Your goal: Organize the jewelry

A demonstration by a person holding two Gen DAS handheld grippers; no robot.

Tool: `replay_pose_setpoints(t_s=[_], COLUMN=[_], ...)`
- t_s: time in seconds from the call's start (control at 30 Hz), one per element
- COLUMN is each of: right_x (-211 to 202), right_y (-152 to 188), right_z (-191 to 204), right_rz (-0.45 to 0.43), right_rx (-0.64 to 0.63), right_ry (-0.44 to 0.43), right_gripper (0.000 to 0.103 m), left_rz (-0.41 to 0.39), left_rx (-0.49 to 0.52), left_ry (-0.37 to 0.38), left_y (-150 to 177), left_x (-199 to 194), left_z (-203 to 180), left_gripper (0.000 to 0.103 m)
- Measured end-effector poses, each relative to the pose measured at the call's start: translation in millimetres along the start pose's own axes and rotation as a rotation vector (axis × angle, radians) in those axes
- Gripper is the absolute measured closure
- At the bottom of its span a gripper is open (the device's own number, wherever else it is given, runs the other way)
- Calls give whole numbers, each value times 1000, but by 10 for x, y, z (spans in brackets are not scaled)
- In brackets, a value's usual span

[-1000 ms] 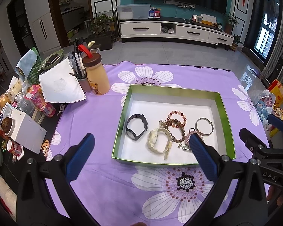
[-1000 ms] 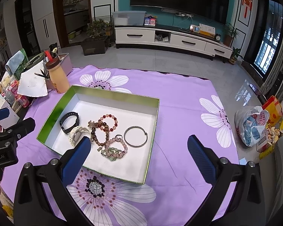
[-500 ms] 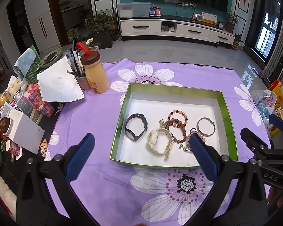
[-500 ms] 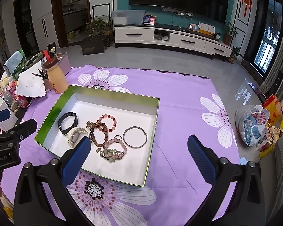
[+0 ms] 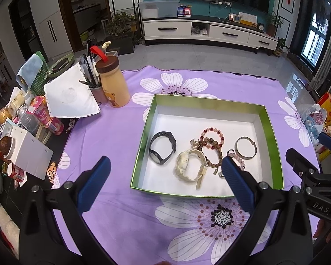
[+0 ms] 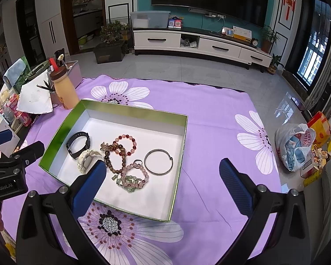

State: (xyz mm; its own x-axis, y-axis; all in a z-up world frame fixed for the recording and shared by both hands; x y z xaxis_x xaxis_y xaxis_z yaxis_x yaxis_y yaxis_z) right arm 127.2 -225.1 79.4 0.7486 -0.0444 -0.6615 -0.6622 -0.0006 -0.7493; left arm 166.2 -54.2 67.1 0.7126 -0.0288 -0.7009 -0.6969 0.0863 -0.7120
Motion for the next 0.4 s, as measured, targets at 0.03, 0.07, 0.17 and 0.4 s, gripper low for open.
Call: replay_pose_setpoints(t_s=[0.03, 0.07, 0.17, 0.4], right_x=[0, 2, 20, 46], right_y=[0, -1, -3, -3], right_z=[0, 0, 2, -8], right_rz=[0, 0, -1, -2], right_rx=[0, 1, 3, 7], right_ry=[0, 1, 1, 3], right_gripper=[1, 1, 1, 1], left_rz=[0, 0, 4, 13], left_rx=[0, 0, 0, -4], left_ry=[-1, -2, -4, -13], left_y=[-2, -3, -3, 2], left_x=[4, 7, 11, 38], left_z=[1, 2, -1, 12], left_gripper=[2, 2, 2, 2])
Point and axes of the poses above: each gripper's, at about its wrist camera, not at the fingertips, and x roughly the way its jaws point, z to its left, y to its underside, the point moved 1 cm from there along x, roughly the way its jaws point, and after that the axes turned 8 degrees about -z, right-handed, at the moved point
